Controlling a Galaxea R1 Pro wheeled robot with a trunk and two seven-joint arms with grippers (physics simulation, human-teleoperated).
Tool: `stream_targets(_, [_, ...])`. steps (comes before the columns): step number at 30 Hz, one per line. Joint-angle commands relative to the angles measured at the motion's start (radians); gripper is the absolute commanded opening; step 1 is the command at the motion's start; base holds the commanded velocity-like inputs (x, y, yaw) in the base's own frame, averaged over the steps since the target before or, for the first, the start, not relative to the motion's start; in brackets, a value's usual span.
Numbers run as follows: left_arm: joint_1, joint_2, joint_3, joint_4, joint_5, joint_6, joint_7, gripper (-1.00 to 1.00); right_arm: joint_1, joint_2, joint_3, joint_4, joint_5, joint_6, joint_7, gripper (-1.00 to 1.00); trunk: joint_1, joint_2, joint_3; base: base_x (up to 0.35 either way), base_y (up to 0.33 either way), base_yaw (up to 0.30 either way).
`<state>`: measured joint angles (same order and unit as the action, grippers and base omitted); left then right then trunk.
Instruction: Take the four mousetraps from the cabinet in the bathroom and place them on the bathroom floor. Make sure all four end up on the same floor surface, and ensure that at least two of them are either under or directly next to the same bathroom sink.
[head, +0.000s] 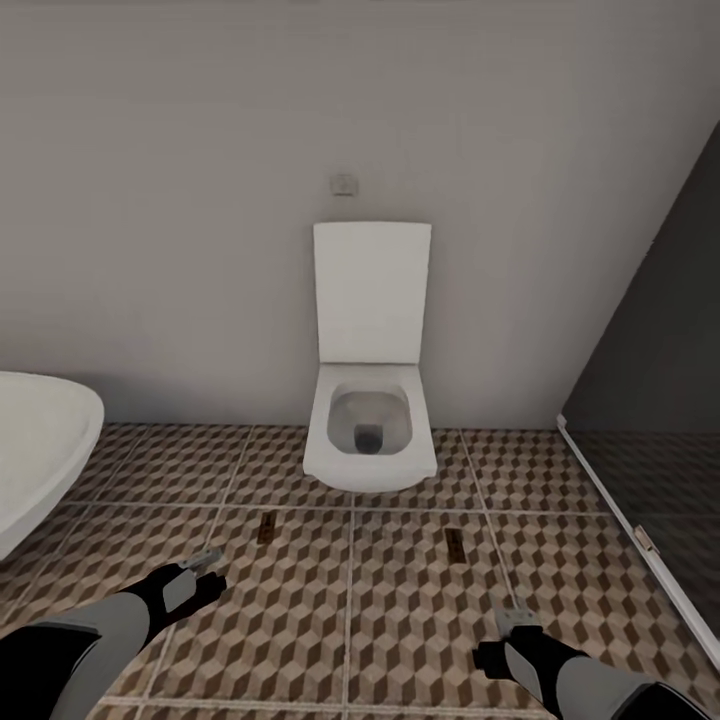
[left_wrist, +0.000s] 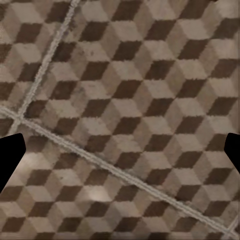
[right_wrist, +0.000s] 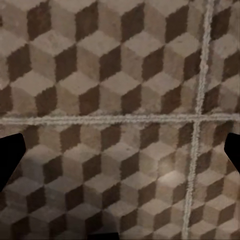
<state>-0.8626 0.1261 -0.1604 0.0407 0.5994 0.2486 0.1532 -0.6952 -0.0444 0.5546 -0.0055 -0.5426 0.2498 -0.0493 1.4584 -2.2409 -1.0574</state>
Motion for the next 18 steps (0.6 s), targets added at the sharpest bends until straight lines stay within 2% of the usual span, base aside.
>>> stream_targets(1, [-0.001,0.0,-0.008,0.001,0.009,0.003,0.002,1.0,0.001,0.0,0.008,-0.001,-0.01,0.004,-0.003,1.0,-0.004,0.007,0.002,0.0,0.0,0.0])
stream_targets(18, [0.025,-0.001,-0.008,0.002,0.01,0.004,0.002,1.0,0.016,-0.022,0.01,0.0,-0.01,-0.001,0.001,1.0,-0.069,0.126,0.039,0.0,0.0,0.0])
